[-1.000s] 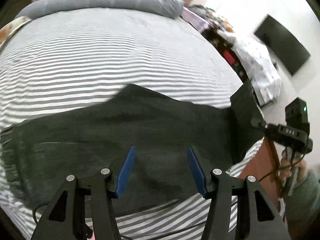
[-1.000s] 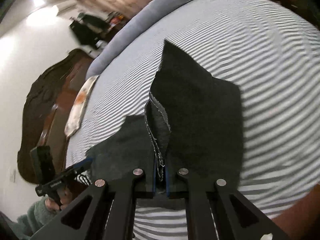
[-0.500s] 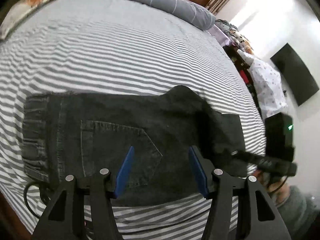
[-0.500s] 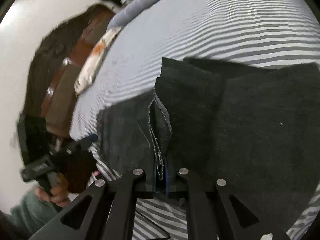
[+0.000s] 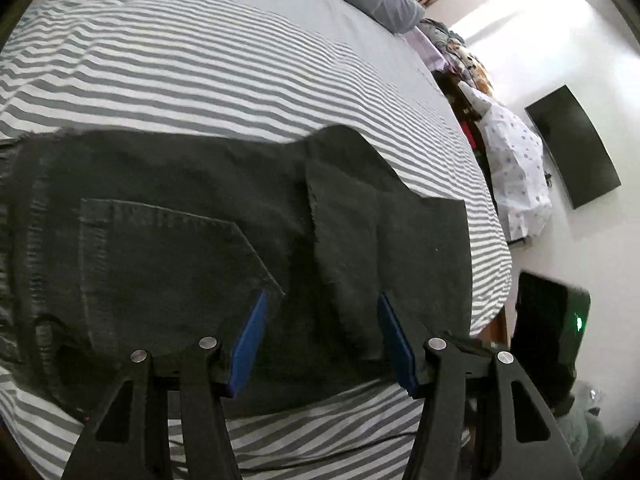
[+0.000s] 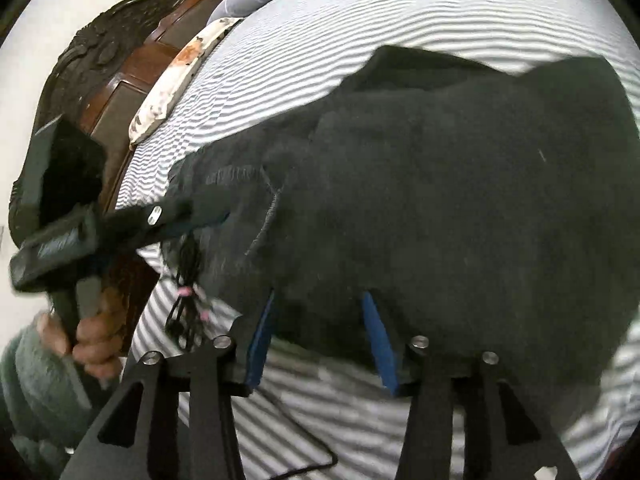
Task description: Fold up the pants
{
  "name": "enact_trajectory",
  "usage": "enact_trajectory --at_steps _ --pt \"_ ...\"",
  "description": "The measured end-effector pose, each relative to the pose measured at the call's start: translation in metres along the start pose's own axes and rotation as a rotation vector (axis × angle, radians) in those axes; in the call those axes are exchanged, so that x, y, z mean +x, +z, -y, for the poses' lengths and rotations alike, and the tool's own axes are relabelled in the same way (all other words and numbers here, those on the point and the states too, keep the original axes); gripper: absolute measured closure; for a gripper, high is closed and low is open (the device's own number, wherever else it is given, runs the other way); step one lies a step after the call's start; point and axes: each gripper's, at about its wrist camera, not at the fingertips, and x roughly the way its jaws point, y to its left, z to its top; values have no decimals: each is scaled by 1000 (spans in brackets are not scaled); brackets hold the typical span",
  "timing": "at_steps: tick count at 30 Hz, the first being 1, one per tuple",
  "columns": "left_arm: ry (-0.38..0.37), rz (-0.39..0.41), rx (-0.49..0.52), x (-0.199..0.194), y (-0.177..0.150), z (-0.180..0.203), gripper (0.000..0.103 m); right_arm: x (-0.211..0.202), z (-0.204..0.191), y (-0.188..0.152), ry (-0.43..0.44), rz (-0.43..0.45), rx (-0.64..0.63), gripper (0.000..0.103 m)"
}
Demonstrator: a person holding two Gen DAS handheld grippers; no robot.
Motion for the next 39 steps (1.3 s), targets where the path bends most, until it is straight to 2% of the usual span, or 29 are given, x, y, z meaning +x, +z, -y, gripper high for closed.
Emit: enact_trajectory --at_steps 4,8,12,17,19,20,23,24,28,31,32,35,39 --pt "-5 -28 16 12 -4 7 45 -6 9 -25 19 -12 50 57" --pt "50 -46 55 26 -12 12 45 -2 13 -34 25 -5 90 57" --pt "89 -64 94 44 -23 18 45 -2 17 -32 37 15 115 57" --pt "86 -103 97 65 -30 25 46 -4 20 -30 37 45 140 57" --pt "52 -99 87 67 -29 27 65 -5 22 -29 39 49 144 57" --pt "45 -95 85 66 -28 28 84 -5 22 -29 40 52 146 57" --pt "29 -81 62 58 -22 29 98 -5 22 -30 53 61 160 55" --pt "4 -71 46 53 -20 29 98 -5 24 -31 62 63 168 54" --pt "-16 -25 47 34 -13 37 99 -3 28 -31 146 79 223 51" --pt "-26 -8 43 25 -10 42 99 -3 32 -29 184 115 261 42" --pt "-25 -6 44 24 -8 44 99 -3 35 -29 188 126 279 39" --pt "-13 12 55 18 -8 47 99 -7 48 -28 189 149 342 39" --pt "8 22 46 15 -10 44 99 -30 71 -27 133 234 431 38"
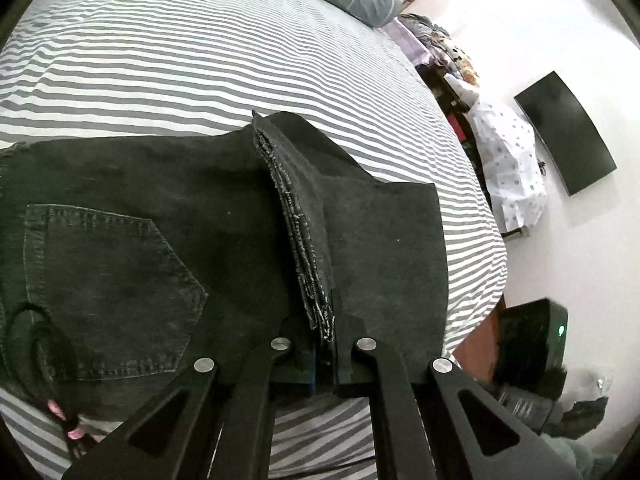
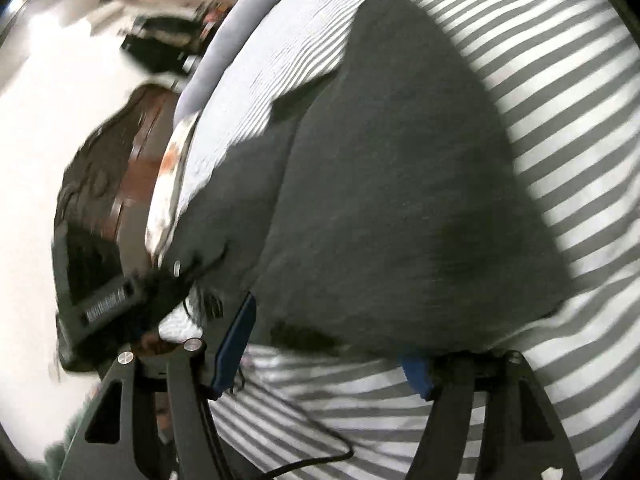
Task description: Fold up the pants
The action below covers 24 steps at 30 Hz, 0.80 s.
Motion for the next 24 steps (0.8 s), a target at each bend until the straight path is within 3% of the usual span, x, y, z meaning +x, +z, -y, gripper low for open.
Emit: enact_trajectory --at_steps 3,5,7,11,14,20,24 --pt "0 -12 -24 1 -4 -4 99 -15 16 9 -19 54 76 42" --pt "17 -19 -24 3 -8 -4 99 -19 23 12 -54 58 101 75" --pt "35 -37 -25 9 -14 -6 99 -19 23 14 -74 56 88 83" --pt "79 -72 12 23 -25 -4 99 -20 18 15 -149 55 52 84" --pt "106 -78 67 31 -33 3 99 -27 14 16 -194 103 4 82" --pt "117 -50 158 27 -39 29 98 -48 17 20 -245 178 20 82" --pt "147 -87 179 42 -42 29 98 -48 35 23 -248 150 88 81"
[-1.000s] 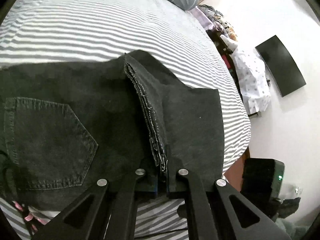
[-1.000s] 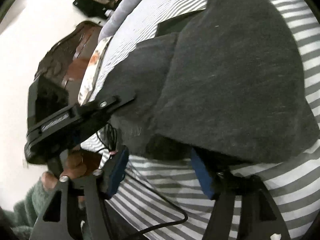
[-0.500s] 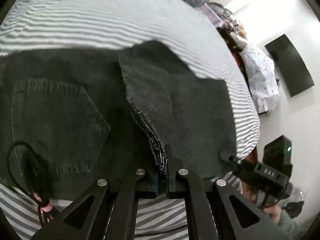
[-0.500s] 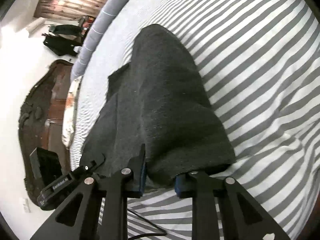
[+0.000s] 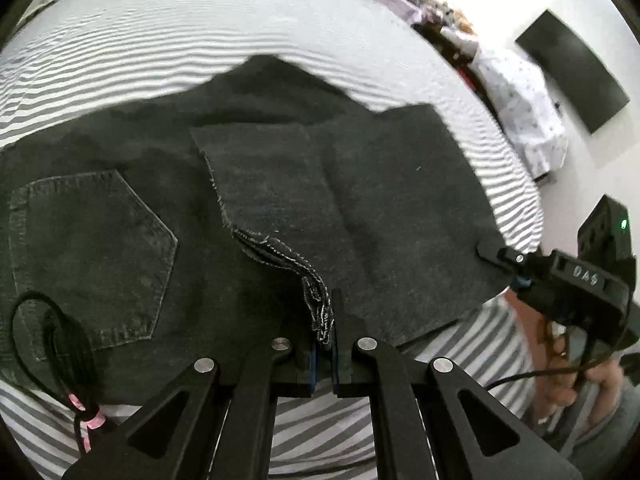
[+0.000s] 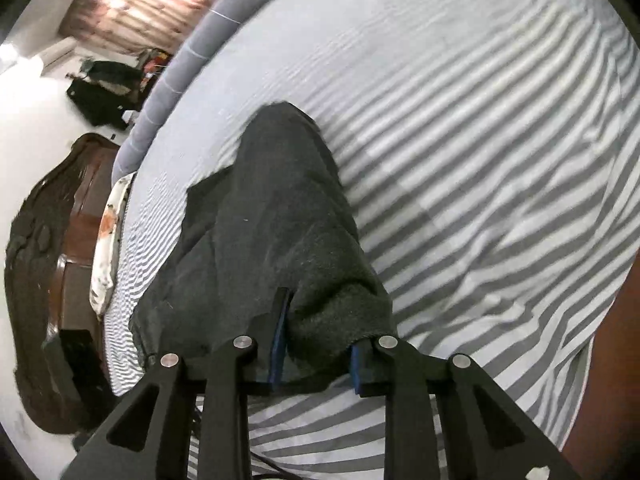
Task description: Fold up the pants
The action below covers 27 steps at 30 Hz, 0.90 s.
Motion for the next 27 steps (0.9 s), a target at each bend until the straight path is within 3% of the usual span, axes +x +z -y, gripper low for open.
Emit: enact_trajectory --at_steps 4,10,13,16,18,19,20,21,24,27 --pt "42 -21 7 15 -6 -3 98 12 14 -1 -42 -37 13 78" --pt "75 -13 45 25 -7 3 98 2 28 0 -54 -11 76 78" --pt "119 -10 100 32 -10 9 97 12 34 -4 -114 -44 71 79" --pt "137 -4 127 32 -11 13 94 11 36 -3 -109 -70 67 78" --pt "134 -11 123 32 -10 13 92 9 33 -3 -113 -105 50 74" --pt "133 -23 133 30 -10 13 91 7 31 -4 -127 -128 37 66" --pt "131 -35 138 27 -9 11 88 3 29 -7 -143 -147 23 51" --pt "132 -46 134 23 -9 10 83 -3 26 -9 -168 -152 4 45" --pt "131 -22 96 1 -9 -5 82 -25 17 -14 -192 -144 -104 43" --pt "139 55 38 -21 -1 -19 82 -42 -3 -7 -201 -60 -201 43"
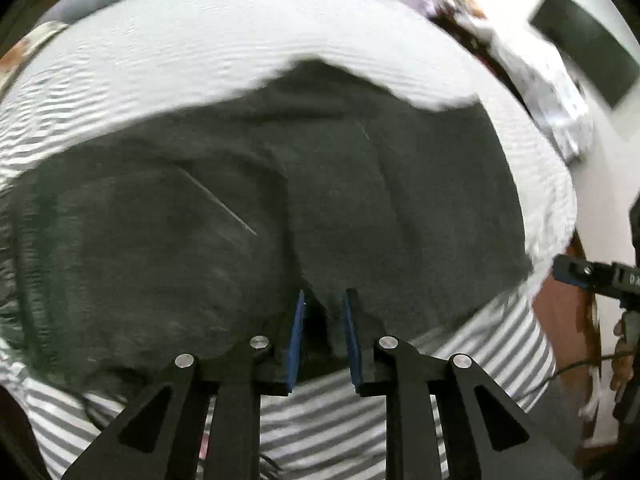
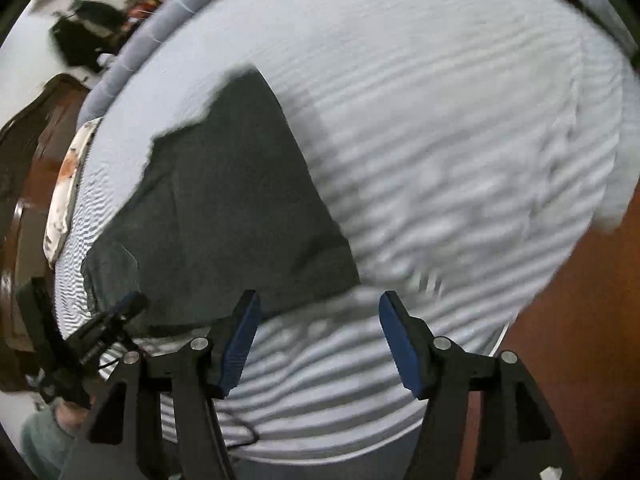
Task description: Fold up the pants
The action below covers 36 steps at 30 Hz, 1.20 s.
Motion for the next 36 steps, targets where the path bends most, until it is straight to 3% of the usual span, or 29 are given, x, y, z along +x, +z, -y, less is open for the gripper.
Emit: enact_trajectory --at_steps 2,6,12,16,20,27,36 --pt "10 74 -20 -10 8 -3 82 -8 -18 15 -5 87 -96 46" --pt "-20 143 19 -9 27 14 82 9 -50 41 0 105 -195 61" --pt "-38 114 53 21 42 27 82 55 -80 80 -39 71 -261 68" --pt "-15 72 53 43 50 19 82 80 -67 101 -101 34 -240 75" --pt "-18 29 12 60 57 5 82 94 -59 110 -96 12 -212 80" --pt "-34 23 46 39 43 12 82 69 -63 90 -89 -8 -250 74" --pt "-6 -91 76 44 -5 2 82 60 -38 27 -77 -93 -221 74"
